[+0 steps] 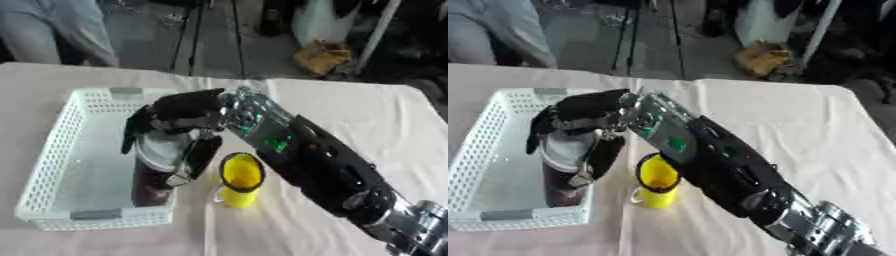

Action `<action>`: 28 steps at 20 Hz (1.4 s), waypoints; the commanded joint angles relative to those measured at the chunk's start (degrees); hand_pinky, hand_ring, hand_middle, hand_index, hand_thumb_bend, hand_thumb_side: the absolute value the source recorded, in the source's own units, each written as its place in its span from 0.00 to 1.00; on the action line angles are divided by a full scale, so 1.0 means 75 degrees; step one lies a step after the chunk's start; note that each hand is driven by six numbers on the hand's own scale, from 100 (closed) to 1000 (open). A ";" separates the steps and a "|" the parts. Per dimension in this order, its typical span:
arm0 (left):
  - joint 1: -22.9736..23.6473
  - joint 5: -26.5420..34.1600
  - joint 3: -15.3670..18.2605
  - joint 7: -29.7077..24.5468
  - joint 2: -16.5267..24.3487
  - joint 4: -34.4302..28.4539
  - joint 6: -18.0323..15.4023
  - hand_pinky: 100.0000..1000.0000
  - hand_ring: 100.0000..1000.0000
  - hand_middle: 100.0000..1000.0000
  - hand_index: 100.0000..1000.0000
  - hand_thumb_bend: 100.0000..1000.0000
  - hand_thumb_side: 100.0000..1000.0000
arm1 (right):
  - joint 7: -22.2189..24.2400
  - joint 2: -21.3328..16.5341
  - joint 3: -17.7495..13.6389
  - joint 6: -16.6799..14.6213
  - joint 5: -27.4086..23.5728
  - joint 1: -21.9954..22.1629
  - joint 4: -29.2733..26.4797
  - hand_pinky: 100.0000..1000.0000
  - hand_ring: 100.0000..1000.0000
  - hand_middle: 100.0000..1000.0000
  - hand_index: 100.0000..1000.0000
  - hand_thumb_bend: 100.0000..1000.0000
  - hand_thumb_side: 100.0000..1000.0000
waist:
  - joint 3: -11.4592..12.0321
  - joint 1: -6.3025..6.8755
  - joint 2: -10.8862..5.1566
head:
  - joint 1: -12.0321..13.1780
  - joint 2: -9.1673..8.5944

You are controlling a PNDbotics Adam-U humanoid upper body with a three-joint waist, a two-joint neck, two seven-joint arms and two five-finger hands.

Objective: Pick up objects on the table and place them in the box.

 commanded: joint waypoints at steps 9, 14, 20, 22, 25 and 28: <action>-0.0101 0.0040 0.0008 -0.0001 0.0150 -0.0151 0.0003 0.50 0.80 0.75 0.79 0.40 0.91 | -0.0419 -0.0235 -0.0367 -0.0021 0.0968 -0.0202 -0.0311 1.00 1.00 1.00 1.00 0.14 0.64 | -0.0050 0.0019 -0.0141 | 0.0013 -0.0112; -0.0101 0.0036 0.0009 0.0001 0.0157 -0.0151 -0.0006 0.50 0.80 0.75 0.79 0.40 0.91 | -0.0523 -0.0208 -0.0267 0.0109 0.0879 -0.0203 -0.0274 1.00 1.00 1.00 1.00 0.01 0.68 | -0.0030 0.0025 -0.0147 | 0.0006 -0.0120; -0.0107 0.0033 0.0013 0.0009 0.0154 -0.0151 -0.0011 0.50 0.80 0.75 0.79 0.40 0.91 | -0.0809 -0.0236 -0.0310 0.0144 0.0896 -0.0184 -0.0363 1.00 1.00 1.00 1.00 0.00 0.62 | -0.0056 0.0018 -0.0154 | 0.0027 -0.0138; -0.0106 0.0032 0.0015 0.0016 0.0154 -0.0151 -0.0011 0.50 0.80 0.75 0.79 0.40 0.91 | -0.0844 -0.0241 -0.0303 0.0127 0.0943 -0.0175 -0.0353 1.00 1.00 1.00 1.00 0.00 0.62 | -0.0074 0.0016 -0.0155 | 0.0036 -0.0145; -0.0096 0.0025 0.0023 0.0026 0.0158 -0.0151 -0.0013 0.50 0.80 0.75 0.79 0.40 0.91 | -0.0934 -0.0273 -0.0365 0.0123 0.1004 -0.0157 -0.0350 1.00 1.00 1.00 1.00 0.00 0.58 | -0.0098 0.0021 -0.0166 | 0.0052 -0.0139; -0.0065 0.0004 0.0061 0.0068 0.0171 -0.0151 -0.0022 0.50 0.80 0.74 0.79 0.40 0.91 | -0.1110 -0.0460 -0.0583 0.0225 0.0999 -0.0066 -0.0419 1.00 1.00 1.00 1.00 0.00 0.47 | -0.0190 0.0044 -0.0168 | 0.0151 -0.0153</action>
